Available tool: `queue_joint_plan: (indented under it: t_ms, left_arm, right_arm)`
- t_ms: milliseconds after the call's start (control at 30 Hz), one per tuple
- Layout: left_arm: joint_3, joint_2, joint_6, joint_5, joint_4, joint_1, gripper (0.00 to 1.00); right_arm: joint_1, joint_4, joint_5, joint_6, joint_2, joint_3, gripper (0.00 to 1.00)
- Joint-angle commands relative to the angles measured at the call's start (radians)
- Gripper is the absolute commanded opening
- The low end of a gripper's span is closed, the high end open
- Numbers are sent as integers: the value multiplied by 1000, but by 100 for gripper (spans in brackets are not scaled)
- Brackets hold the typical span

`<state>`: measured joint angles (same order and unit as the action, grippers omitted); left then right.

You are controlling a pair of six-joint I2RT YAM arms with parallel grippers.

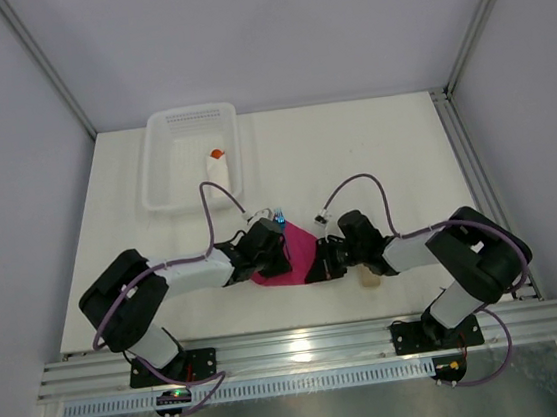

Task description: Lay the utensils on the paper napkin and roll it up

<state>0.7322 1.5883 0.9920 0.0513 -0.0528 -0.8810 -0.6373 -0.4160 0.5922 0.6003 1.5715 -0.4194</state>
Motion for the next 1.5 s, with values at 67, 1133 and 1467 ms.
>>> queue_joint_plan:
  t_ms: [67,1133,1467]
  left_arm:
    - [18,32,4,28,-16,5,4]
    - [12,-4,17,22,-25,5,4]
    - [-22,-102,30,65,-61,1,4]
  right_arm:
    - [4,34,-42,-13,-68,56,4]
    - [-22,155,-51,-45,39,-209,4]
    - [-27,141,-51,-40,68,-211,4]
